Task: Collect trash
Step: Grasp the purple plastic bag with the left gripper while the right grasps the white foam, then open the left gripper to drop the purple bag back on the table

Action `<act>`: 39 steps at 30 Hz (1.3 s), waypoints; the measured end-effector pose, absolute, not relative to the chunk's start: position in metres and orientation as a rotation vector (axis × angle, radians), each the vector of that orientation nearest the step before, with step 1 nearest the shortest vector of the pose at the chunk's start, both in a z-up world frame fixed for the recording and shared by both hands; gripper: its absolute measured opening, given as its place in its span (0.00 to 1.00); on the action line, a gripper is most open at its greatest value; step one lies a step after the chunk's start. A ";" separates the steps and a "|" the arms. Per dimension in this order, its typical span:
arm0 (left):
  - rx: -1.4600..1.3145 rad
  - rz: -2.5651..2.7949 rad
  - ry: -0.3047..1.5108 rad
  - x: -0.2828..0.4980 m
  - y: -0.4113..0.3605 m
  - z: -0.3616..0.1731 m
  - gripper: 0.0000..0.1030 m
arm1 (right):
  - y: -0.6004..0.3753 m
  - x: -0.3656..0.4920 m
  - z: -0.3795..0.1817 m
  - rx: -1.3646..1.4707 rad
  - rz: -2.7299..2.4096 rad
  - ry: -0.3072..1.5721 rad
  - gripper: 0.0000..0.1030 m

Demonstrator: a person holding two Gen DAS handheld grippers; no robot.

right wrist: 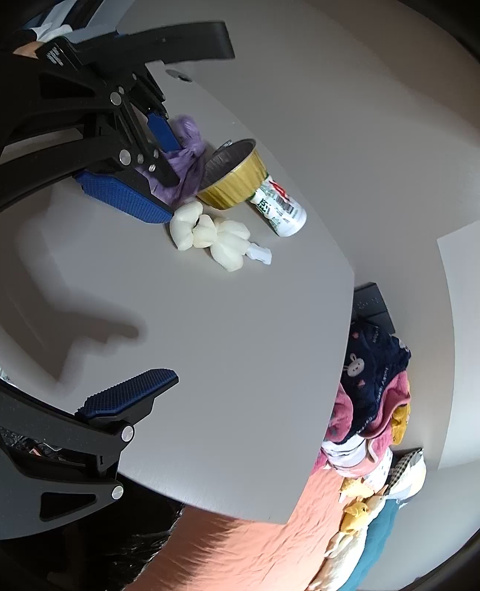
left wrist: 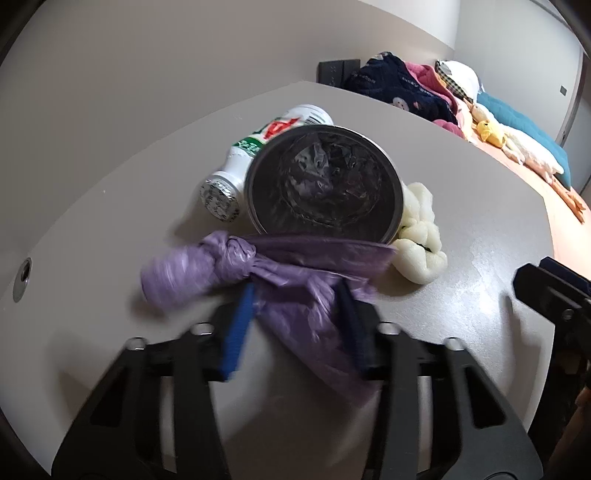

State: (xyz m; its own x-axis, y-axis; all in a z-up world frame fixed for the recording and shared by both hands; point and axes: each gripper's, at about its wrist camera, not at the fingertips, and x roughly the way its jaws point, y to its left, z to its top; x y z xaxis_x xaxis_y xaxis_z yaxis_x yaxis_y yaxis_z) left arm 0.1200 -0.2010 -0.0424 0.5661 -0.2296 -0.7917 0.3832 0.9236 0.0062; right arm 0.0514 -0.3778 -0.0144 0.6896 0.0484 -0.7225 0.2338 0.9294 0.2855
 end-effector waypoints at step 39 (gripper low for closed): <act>0.041 -0.247 0.816 0.120 -0.149 -0.013 0.16 | -0.339 0.092 -0.011 0.341 -0.049 0.814 0.11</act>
State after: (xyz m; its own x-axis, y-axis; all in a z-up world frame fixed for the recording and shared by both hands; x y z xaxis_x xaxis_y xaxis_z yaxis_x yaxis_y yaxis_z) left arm 0.1203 -0.1494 -0.0130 0.6582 -0.2022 -0.7252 0.2335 0.9706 -0.0587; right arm 0.0919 -0.3394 -0.0111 0.6884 0.0875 -0.7201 0.1727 0.9444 0.2798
